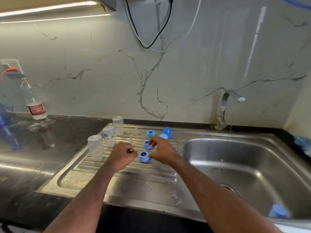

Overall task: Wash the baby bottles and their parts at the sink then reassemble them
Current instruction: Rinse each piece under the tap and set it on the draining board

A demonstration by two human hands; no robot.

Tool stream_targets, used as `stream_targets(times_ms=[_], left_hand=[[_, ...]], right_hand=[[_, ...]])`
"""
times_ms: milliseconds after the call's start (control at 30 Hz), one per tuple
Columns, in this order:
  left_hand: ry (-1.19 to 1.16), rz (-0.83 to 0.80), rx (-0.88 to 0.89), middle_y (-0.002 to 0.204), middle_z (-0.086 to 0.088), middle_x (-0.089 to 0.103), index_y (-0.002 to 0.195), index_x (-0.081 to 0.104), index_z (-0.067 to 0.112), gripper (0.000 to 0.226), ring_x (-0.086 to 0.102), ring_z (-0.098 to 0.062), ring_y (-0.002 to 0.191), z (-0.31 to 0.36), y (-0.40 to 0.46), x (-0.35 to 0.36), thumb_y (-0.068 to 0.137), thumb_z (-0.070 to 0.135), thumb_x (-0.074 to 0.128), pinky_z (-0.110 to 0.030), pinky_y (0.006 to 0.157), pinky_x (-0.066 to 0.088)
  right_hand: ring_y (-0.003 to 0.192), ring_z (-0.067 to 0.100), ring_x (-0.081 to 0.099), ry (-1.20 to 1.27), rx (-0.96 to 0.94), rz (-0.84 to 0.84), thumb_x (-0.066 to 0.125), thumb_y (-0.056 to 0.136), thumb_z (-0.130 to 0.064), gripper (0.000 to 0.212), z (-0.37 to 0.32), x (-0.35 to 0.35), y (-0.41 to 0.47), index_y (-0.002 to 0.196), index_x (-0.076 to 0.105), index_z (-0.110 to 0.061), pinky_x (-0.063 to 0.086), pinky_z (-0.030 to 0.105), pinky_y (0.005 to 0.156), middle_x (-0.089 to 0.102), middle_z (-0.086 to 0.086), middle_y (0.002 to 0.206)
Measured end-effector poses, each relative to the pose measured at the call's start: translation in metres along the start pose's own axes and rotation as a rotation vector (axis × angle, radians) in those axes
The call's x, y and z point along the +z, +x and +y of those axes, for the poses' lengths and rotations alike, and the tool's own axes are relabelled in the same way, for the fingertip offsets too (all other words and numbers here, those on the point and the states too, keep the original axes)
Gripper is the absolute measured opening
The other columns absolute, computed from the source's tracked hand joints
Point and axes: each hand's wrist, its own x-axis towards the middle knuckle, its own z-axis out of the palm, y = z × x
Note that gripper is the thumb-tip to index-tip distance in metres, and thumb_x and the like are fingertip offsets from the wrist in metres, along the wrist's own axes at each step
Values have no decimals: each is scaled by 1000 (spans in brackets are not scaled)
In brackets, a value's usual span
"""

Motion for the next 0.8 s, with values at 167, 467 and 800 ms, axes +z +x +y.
stream_targets(times_ms=[167, 467, 800], left_hand=[[-103, -34, 57, 57, -8, 67, 57, 61, 4, 31, 63, -20, 54, 52, 17, 37, 84, 11, 76, -31, 59, 50], [-268, -273, 193, 58, -9, 65, 71, 66, -5, 25, 53, 3, 38, 170, 15, 175, 90, 9, 72, -16, 46, 42], [-77, -644, 346, 63, -2, 72, 63, 68, 15, 27, 70, -12, 55, 226, -8, 305, 89, 20, 75, -26, 62, 57]], right_hand=[[86, 7, 59, -112, 98, 140, 75, 81, -13, 22, 33, -48, -26, 101, 70, -20, 47, 17, 70, 64, -8, 97], [77, 5, 61, -268, 323, 171, 78, 82, -6, 19, 136, -159, -124, 100, 75, -13, 45, 13, 68, 70, -4, 88], [95, 17, 70, -516, 699, 135, 79, 77, -20, 11, 243, -212, -215, 88, 79, -23, 55, 29, 87, 76, -3, 96]])
